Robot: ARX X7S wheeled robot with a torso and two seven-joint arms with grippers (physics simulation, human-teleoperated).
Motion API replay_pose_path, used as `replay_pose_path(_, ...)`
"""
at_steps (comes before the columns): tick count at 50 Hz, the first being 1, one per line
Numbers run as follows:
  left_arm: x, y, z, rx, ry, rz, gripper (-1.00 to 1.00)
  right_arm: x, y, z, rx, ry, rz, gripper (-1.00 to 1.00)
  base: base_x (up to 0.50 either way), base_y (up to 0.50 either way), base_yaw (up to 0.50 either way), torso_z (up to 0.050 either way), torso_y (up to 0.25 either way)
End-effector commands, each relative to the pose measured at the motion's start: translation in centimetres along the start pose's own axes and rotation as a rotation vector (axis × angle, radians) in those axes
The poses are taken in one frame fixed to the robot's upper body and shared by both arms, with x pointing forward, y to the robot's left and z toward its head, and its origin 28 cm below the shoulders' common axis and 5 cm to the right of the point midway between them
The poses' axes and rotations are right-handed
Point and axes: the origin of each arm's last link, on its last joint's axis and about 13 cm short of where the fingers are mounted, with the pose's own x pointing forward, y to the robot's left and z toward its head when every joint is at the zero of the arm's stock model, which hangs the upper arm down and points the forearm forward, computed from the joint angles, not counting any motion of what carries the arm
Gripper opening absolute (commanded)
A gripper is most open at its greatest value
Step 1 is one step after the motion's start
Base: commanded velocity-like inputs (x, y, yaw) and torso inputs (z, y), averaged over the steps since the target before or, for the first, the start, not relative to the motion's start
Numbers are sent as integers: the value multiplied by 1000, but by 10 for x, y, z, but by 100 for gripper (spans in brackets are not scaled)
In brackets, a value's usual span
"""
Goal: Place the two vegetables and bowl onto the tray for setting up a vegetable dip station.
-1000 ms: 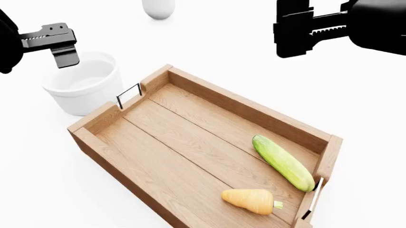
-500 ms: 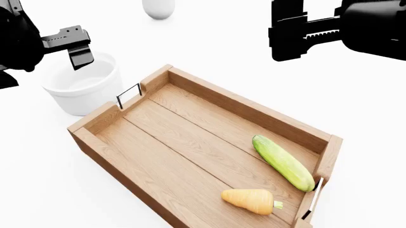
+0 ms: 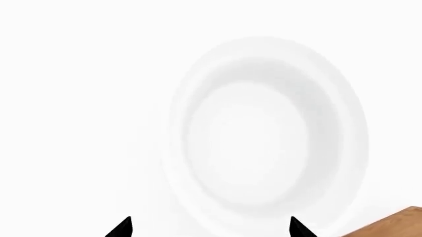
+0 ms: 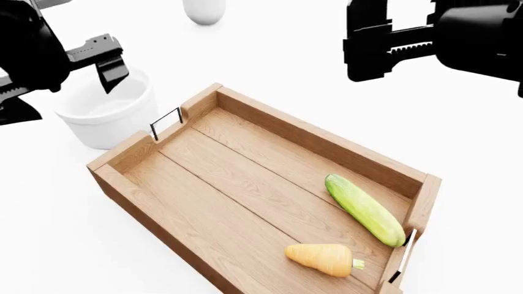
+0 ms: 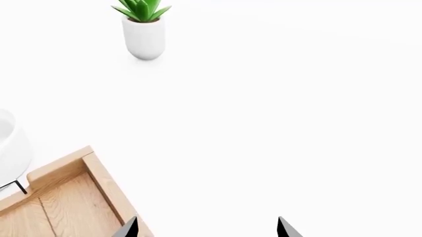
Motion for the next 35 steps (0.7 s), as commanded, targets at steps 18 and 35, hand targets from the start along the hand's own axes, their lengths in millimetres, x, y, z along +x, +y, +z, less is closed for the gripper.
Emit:
replay_pose_path(18,23,-4,14,-175,99,17,100,3,1,-3,8,6,10,100,0,0,0,0,0)
replay_pose_path(35,39,-1,20,-263,116,22,100,4,1,-3,10,7,9,100,0,0,0,0,0)
